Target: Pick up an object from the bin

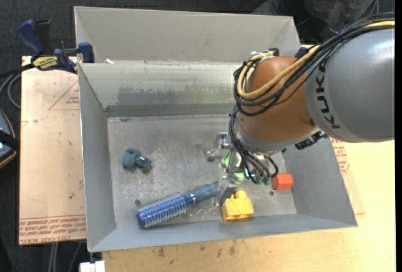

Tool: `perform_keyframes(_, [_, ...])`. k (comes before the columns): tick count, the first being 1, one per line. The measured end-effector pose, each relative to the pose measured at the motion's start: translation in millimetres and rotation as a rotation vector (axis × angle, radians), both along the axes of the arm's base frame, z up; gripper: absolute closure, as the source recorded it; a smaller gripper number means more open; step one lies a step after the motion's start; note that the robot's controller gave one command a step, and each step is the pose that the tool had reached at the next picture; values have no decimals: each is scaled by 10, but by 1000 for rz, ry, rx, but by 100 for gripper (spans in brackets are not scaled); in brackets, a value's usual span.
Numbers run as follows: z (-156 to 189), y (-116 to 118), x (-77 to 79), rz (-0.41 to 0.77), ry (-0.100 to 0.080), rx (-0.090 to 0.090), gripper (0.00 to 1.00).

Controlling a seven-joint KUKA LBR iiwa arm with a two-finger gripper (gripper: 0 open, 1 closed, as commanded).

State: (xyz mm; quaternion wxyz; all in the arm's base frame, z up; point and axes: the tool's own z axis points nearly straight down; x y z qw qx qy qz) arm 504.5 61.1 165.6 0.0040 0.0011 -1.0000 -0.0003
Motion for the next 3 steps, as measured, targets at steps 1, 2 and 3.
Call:
perform_keyframes(1, [-928, 777, -44, 86, -16, 2, 0])
perform_keyframes(2, [-891, 775, -23, 82, -23, 6, 100])
perform_keyframes(3, [1012, 690, 31, 84, -18, 2, 100])
